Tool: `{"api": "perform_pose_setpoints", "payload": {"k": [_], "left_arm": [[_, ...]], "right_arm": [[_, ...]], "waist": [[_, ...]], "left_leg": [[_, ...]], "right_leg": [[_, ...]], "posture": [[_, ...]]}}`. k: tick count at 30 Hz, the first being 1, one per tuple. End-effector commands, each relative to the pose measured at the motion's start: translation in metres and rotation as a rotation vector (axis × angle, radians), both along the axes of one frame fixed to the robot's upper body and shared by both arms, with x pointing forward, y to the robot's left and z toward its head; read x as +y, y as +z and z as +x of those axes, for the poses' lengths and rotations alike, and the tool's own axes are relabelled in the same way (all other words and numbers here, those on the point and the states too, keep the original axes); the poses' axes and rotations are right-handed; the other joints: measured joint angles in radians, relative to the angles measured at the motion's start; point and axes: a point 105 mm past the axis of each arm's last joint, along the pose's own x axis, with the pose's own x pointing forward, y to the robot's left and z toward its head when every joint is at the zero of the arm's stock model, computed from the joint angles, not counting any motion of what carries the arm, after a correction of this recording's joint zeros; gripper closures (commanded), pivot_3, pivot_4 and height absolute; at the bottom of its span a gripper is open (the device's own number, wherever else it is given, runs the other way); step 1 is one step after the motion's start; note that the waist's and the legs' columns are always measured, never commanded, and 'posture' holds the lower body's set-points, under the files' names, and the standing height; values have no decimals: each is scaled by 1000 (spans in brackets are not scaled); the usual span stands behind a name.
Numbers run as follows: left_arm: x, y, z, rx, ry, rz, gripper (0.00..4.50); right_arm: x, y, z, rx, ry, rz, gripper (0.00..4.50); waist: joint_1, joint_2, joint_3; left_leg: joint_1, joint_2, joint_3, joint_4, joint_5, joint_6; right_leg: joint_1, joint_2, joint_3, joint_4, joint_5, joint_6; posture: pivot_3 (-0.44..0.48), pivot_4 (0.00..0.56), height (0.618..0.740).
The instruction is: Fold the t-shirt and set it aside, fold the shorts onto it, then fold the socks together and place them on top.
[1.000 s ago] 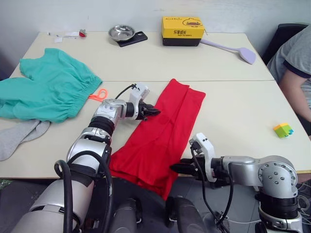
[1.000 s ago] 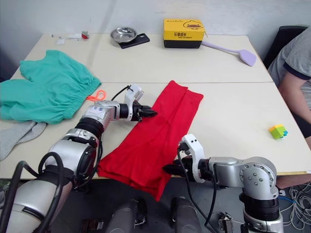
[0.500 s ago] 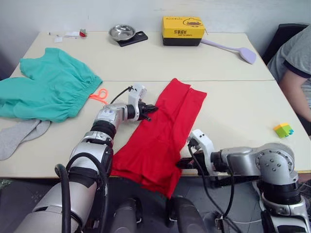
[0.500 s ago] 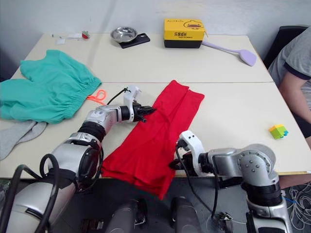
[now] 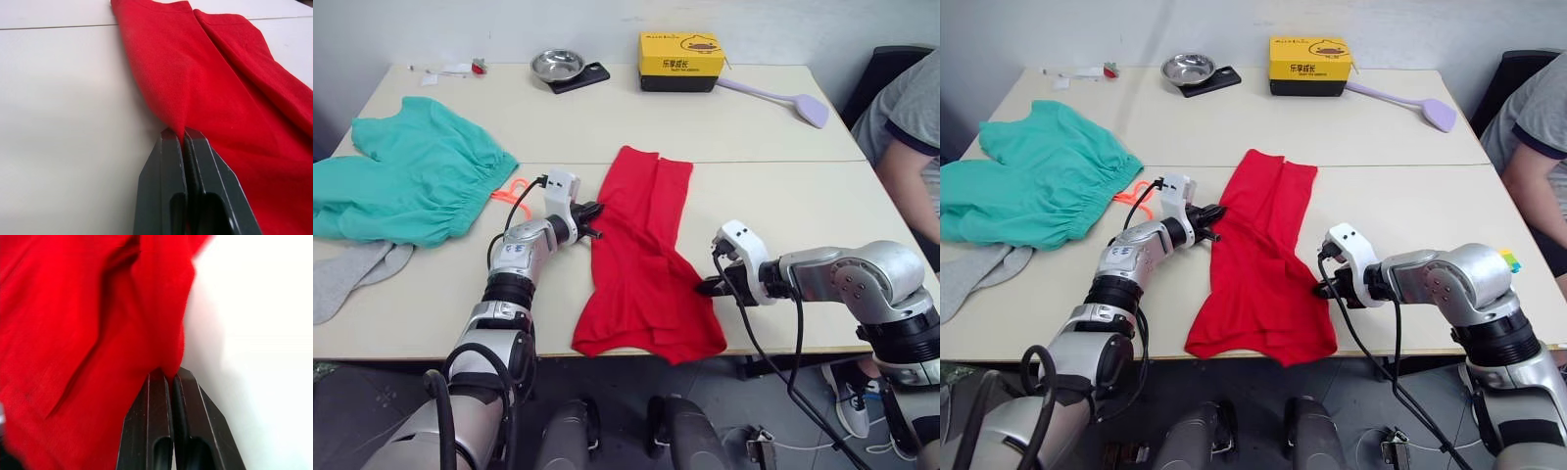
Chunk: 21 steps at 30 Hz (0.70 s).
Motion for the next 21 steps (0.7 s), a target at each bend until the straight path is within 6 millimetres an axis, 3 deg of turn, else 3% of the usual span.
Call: {"api": "perform_pose_setpoints", "payload": {"k": [1,5,9,12,17,21], "left_arm": [[11,20,-1,-81,69,-27,4500],[8,21,-7,-100,76,-42,4500],[4,25,-16,-136,8,-57,4500],[14,16,-25,-166,-57,117,3822],[37,20,-47,-254,-184,277,2243],[35,33,-84,-468,-456,574,989]], "right_arm": [[-6,6,11,-65,15,-26,4436],[0,11,25,-122,37,-2,4436],[10,13,19,-85,76,78,4436],[4,24,14,-54,50,156,3816],[-25,34,6,-112,44,137,2100],[-55,37,-3,-403,297,-95,727]], "waist": [[1,0,0],[2,0,0],[1,0,0],[1,0,0],[1,1,0],[7,1,1]], "left_leg": [[0,0,0,0,0,0],[0,0,0,0,0,0],[0,0,0,0,0,-1],[0,0,0,0,0,-1],[0,0,0,0,0,-2],[-1,-1,0,-1,-4,-4]], "right_leg": [[0,0,0,0,0,0],[0,0,0,0,0,0],[0,0,0,0,0,1],[0,0,0,0,0,1],[0,0,0,-1,0,0],[0,-1,-1,-4,0,0]], "posture": [[0,150,740],[0,150,740],[0,150,740],[0,150,740],[0,150,740],[0,150,740]]}}
